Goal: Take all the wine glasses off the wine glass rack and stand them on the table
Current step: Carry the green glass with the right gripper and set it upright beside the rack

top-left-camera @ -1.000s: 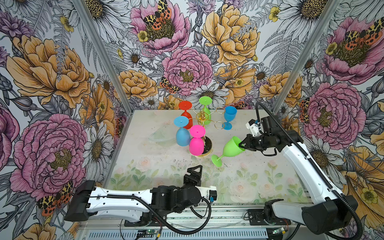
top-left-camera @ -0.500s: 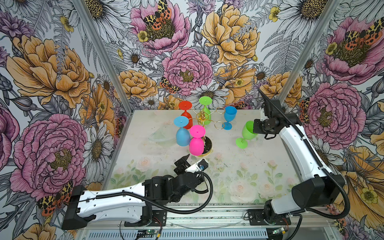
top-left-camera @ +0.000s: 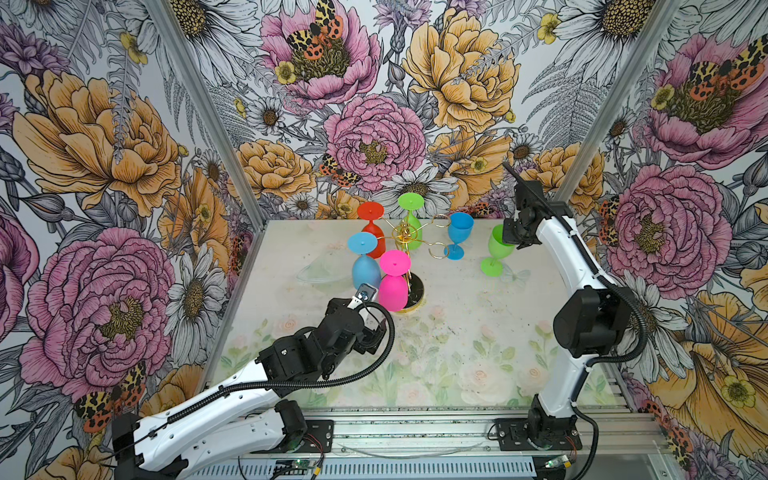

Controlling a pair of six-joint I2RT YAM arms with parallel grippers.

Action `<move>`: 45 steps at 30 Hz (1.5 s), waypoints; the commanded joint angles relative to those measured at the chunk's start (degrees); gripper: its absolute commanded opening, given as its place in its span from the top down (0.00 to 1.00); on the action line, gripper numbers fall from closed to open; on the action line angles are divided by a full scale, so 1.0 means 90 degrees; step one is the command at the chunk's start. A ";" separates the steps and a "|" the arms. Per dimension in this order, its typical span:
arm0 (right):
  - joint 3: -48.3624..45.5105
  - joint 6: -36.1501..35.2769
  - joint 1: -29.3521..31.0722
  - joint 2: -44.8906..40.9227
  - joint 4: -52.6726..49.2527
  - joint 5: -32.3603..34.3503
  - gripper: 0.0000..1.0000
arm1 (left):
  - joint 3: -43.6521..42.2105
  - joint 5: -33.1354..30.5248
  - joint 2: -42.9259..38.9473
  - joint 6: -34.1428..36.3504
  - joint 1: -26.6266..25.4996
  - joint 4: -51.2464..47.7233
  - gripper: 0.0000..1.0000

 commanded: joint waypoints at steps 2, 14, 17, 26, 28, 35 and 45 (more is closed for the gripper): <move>0.0802 0.0023 -0.0017 0.0505 0.0173 0.0022 1.00 | -0.0090 0.0426 -0.0237 -0.0339 0.0215 -0.0125 0.02; 0.1839 0.0093 -0.0007 0.1537 0.0173 -0.0253 1.00 | -0.0107 0.0755 -0.0950 -0.0389 0.0700 -0.0377 0.01; 0.2058 0.0073 0.0003 0.1760 0.0172 -0.0236 1.00 | -0.0141 0.0846 -0.1027 -0.0360 0.0757 -0.0379 0.01; 0.2582 0.0105 0.0001 0.2238 0.0163 -0.0304 1.00 | -0.0024 0.0911 -0.1122 -0.0277 0.0781 -0.0472 0.01; 0.2623 0.0126 0.0002 0.2315 0.0166 -0.0315 1.00 | -0.0034 0.0895 -0.1177 -0.0296 0.0790 -0.0493 0.01; 0.2762 0.0164 0.0012 0.2565 0.0173 -0.0383 1.00 | -0.0052 0.0895 -0.1337 -0.0321 0.0798 -0.0511 0.01; 0.2934 0.0141 0.0032 0.2730 0.0164 -0.0407 1.00 | -0.0054 0.0956 -0.1317 -0.0311 0.0820 -0.0516 0.01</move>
